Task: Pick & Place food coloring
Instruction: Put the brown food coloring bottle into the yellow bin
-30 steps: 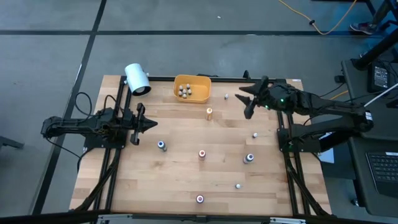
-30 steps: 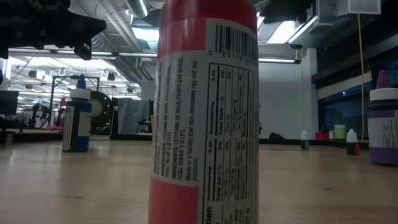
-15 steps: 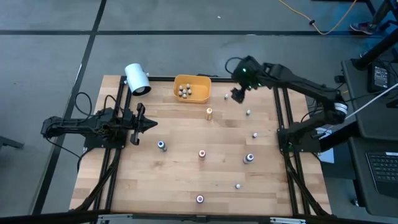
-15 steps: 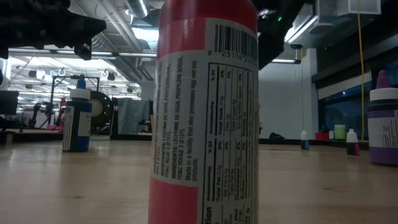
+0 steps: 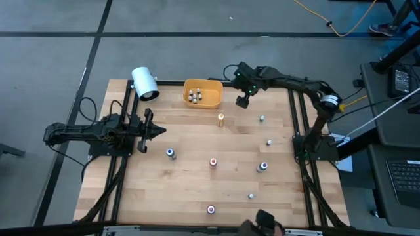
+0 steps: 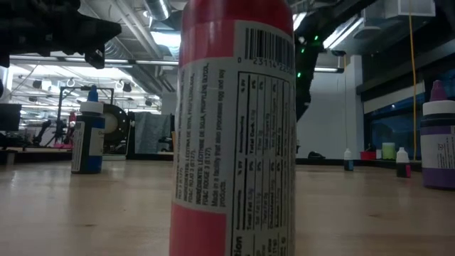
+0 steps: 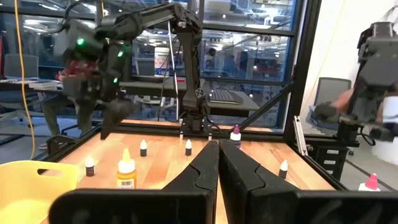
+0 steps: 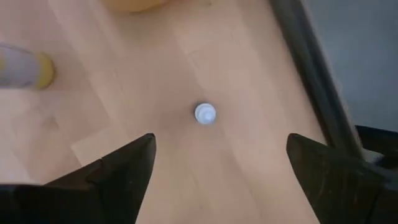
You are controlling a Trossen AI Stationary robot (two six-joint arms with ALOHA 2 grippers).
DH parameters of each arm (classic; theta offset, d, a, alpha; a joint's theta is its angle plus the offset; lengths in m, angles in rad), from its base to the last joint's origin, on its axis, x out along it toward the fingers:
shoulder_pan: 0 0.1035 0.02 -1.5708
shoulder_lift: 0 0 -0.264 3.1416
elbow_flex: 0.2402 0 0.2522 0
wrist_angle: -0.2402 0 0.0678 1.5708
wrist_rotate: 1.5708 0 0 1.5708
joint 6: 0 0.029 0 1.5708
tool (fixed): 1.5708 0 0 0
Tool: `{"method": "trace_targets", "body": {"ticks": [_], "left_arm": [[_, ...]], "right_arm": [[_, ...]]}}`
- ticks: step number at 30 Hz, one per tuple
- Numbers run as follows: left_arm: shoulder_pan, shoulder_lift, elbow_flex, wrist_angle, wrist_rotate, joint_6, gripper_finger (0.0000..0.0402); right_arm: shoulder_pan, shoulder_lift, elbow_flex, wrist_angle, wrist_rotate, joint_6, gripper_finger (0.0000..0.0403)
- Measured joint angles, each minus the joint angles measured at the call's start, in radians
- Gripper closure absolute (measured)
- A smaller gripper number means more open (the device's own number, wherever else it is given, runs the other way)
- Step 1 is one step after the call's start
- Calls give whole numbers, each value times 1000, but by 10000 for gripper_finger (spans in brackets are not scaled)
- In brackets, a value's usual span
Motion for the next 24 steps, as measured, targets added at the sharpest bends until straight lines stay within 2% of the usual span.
{"method": "trace_targets", "body": {"ticks": [12,24], "left_arm": [[0,0,0,0,0,0,393],[0,0,0,0,0,0,391]], "right_arm": [[-11,139,0,90,-9,-20,42],[-38,170,-1,91,-9,-20,43]]}}
